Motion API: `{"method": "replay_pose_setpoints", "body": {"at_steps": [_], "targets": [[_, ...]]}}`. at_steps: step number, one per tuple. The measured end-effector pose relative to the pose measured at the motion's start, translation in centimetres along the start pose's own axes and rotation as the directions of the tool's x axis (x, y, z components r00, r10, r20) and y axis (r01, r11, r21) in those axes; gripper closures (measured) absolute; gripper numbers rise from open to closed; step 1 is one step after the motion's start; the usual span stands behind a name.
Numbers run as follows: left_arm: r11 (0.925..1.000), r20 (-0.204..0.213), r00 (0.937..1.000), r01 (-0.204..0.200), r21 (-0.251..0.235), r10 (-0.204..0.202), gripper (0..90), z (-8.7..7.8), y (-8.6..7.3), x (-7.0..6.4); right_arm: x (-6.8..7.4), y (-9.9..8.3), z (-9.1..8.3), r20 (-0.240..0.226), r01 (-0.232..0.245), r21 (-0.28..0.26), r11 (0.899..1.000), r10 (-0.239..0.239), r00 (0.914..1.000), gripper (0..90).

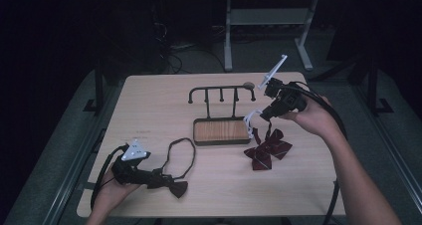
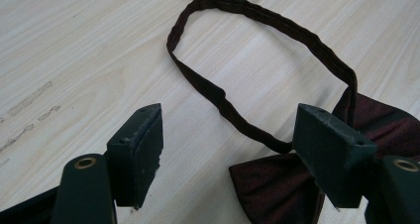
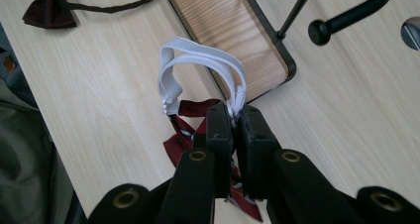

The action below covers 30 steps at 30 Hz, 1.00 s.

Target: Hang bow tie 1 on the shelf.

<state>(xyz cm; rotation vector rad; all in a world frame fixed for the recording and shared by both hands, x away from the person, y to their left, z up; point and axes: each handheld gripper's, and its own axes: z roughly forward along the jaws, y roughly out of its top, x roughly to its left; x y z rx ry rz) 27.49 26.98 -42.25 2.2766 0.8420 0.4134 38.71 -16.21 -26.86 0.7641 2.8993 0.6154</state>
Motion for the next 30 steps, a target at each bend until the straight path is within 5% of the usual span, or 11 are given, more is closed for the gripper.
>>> {"method": "replay_pose_setpoints", "body": {"at_steps": [17, 30], "targets": [[1.0000, -0.001, 1.0000, 0.001, 0.001, -0.001, 28.3, -0.1, -0.1, -0.1, -0.6, 1.5, -0.6, 0.006, 0.002, 0.000, 1.000, -0.002, 1.0000, 84.6], [1.0000, 0.003, 1.0000, -0.002, 0.006, 0.002, 28.3, -0.1, -0.2, -0.1, -2.9, 2.7, -0.6, 0.027, -0.054, 0.009, 0.999, 0.053, 0.9982, 84.6]]}}
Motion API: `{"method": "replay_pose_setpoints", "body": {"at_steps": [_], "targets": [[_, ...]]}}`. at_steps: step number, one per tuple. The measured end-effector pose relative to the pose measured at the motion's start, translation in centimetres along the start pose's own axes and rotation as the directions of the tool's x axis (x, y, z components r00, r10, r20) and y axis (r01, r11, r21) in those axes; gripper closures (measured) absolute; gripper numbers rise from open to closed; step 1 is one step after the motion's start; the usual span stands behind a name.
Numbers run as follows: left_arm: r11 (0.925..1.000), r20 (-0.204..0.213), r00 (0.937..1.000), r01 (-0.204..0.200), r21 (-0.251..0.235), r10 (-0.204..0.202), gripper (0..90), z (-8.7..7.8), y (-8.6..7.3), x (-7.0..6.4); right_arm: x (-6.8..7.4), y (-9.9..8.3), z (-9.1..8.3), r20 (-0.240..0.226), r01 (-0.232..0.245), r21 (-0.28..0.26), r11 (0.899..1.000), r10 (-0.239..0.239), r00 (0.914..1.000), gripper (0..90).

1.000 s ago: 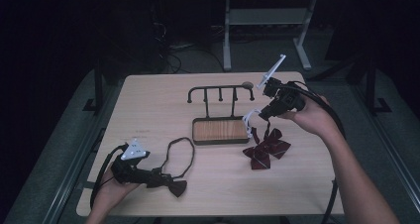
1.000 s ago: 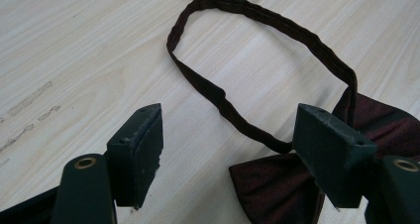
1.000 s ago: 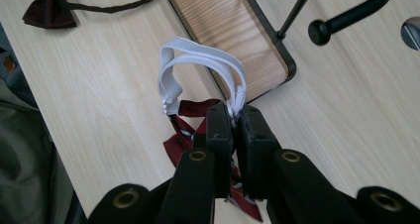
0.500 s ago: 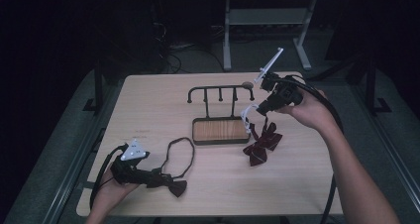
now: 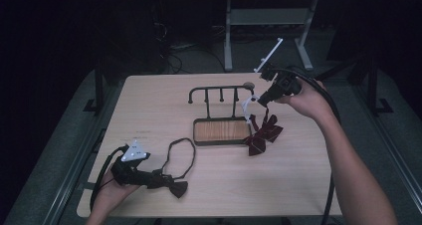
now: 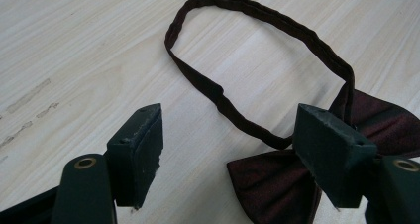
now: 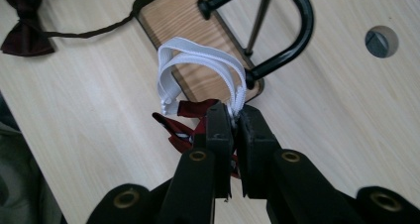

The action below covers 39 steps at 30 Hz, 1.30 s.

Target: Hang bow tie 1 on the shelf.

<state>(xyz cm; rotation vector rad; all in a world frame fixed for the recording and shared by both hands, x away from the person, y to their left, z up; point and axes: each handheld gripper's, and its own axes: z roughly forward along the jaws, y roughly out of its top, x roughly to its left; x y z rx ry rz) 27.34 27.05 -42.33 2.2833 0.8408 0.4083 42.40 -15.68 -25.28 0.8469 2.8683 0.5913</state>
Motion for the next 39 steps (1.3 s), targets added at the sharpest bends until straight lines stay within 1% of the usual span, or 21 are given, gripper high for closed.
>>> {"method": "replay_pose_setpoints", "body": {"at_steps": [9, 11, 19, 30, 35, 39], "targets": [[1.0000, 0.004, 1.0000, 0.001, -0.004, -0.001, 28.3, 0.0, 0.0, 0.0, -1.7, 0.7, 0.1, 0.023, -0.043, 0.013, 0.999, 0.042, 0.9988, 84.6], [1.0000, 0.004, 1.0000, 0.000, -0.004, 0.000, 28.3, 0.0, 0.0, 0.0, -2.1, 0.7, 0.2, 0.019, -0.058, 0.008, 0.998, 0.058, 0.9981, 84.5], [1.0000, 0.005, 1.0000, -0.001, -0.002, 0.001, 28.3, 0.1, 0.0, -0.1, -3.1, 0.5, 0.7, 0.022, -0.087, 0.017, 0.996, 0.086, 0.9960, 84.2], [1.0000, 0.006, 1.0000, 0.000, -0.006, 0.000, 28.3, 0.1, 0.0, -0.1, -3.5, 0.1, 1.6, 0.003, -0.104, 0.017, 0.994, 0.104, 0.9946, 82.5], [1.0000, 0.008, 1.0000, 0.002, -0.004, -0.002, 28.3, 0.1, 0.0, -0.1, -3.4, 0.0, 1.8, 0.000, -0.099, 0.002, 0.995, 0.099, 0.9950, 78.6], [1.0000, 0.007, 1.0000, 0.003, -0.004, -0.003, 28.3, 0.1, 0.0, -0.1, -3.2, -0.3, 1.7, -0.008, -0.090, -0.003, 0.996, 0.090, 0.9959, 77.6]]}}
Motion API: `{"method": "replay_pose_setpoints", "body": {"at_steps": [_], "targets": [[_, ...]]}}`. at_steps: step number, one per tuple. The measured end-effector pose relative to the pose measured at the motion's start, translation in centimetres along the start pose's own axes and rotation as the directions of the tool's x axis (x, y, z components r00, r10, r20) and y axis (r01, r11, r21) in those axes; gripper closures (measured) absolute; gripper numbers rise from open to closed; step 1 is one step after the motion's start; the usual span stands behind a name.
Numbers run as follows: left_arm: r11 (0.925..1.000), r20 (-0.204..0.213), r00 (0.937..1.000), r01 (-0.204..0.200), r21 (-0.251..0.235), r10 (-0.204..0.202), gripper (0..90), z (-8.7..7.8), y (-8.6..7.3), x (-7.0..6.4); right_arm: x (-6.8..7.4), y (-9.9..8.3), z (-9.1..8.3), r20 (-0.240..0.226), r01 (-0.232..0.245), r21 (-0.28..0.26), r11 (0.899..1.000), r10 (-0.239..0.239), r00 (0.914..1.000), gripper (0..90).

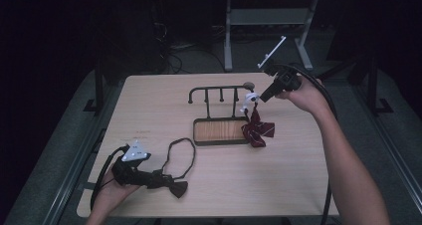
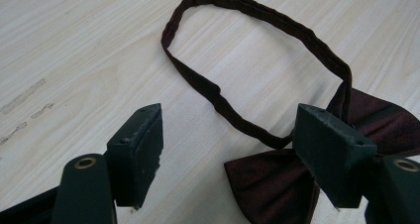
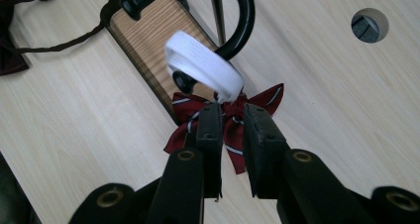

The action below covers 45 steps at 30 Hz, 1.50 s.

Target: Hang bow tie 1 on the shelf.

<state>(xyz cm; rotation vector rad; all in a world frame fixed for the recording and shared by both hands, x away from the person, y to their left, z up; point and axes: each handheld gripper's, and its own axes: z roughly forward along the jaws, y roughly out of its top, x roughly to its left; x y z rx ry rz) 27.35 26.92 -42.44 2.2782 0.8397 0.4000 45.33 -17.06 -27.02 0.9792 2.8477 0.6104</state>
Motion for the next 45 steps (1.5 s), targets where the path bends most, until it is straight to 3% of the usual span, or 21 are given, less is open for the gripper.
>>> {"method": "replay_pose_setpoints", "body": {"at_steps": [10, 26, 45], "targets": [[0.9999, 0.006, 1.0000, 0.001, 0.010, -0.001, 28.3, 0.1, 0.0, 0.1, 0.4, -1.4, 0.2, -0.026, 0.019, -0.030, 0.999, -0.019, 0.9995, 73.3], [0.9997, 0.018, 0.9998, 0.005, 0.025, -0.006, 28.4, 0.3, 0.1, 0.2, 1.3, -4.1, 1.9, -0.082, 0.026, -0.052, 0.998, -0.030, 0.9961, 62.6], [0.9991, 0.038, 0.9991, 0.015, 0.039, -0.016, 28.8, 0.8, 0.6, 0.6, 1.9, -8.2, 3.5, -0.113, -0.024, -0.094, 0.995, 0.013, 0.9935, 52.2]]}}
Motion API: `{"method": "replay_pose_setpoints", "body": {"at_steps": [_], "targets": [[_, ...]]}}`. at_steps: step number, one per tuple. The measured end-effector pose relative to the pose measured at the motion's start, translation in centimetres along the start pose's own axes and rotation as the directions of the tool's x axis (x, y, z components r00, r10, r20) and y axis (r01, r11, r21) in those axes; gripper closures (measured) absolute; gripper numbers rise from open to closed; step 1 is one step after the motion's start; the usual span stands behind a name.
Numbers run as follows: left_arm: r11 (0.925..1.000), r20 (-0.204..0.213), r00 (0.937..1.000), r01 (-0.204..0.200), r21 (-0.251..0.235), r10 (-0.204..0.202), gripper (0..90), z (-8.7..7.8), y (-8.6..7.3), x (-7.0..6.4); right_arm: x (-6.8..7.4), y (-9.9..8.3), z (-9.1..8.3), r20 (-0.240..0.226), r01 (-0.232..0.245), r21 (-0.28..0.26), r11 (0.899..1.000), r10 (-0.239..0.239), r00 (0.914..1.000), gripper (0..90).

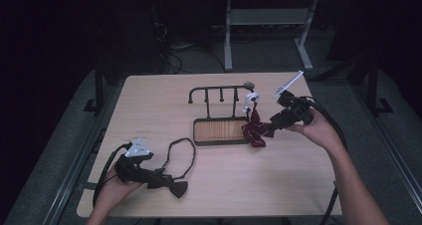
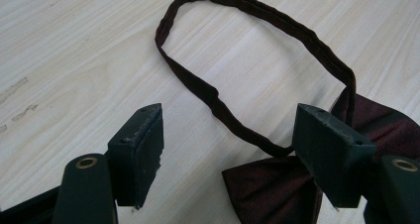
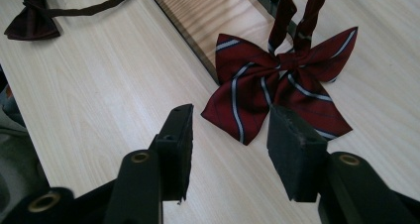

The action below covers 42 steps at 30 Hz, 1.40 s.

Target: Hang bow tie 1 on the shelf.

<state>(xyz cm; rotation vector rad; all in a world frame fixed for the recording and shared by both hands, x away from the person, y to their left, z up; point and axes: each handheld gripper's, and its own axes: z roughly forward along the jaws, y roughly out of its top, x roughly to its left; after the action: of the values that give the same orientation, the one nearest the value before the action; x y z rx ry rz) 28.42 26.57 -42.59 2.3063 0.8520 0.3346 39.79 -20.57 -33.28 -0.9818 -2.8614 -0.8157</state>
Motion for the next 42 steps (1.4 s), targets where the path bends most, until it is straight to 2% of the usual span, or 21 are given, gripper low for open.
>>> {"method": "replay_pose_setpoints", "body": {"at_steps": [13, 23, 29, 31, 42], "targets": [[0.9998, 0.012, 0.9998, -0.013, 0.017, 0.013, 31.6, 0.5, 1.2, 0.3, 0.8, -2.5, 1.4, -0.005, -0.016, 0.000, 1.000, 0.016, 0.9999, 46.0], [0.9985, 0.015, 0.9996, -0.024, 0.050, 0.023, 32.3, 1.3, 2.4, 0.8, 1.0, -4.7, 2.3, -0.017, -0.037, -0.028, 0.999, 0.036, 0.9992, 41.5], [0.9973, 0.003, 0.9995, -0.031, 0.066, 0.030, 32.8, 1.8, 3.5, 1.4, 1.4, -5.6, 2.7, -0.012, -0.027, -0.032, 0.999, 0.027, 0.9996, 40.5], [0.9973, 0.002, 0.9998, -0.022, 0.070, 0.021, 33.4, 2.0, 3.8, 1.5, 1.5, -5.9, 2.8, -0.010, -0.027, -0.035, 0.999, 0.027, 0.9996, 40.2], [0.9941, 0.000, 0.9999, -0.016, 0.107, 0.016, 36.5, 3.1, 4.7, 2.4, 1.9, -7.3, 3.7, -0.004, -0.024, -0.030, 0.999, 0.024, 0.9997, 39.2]]}}
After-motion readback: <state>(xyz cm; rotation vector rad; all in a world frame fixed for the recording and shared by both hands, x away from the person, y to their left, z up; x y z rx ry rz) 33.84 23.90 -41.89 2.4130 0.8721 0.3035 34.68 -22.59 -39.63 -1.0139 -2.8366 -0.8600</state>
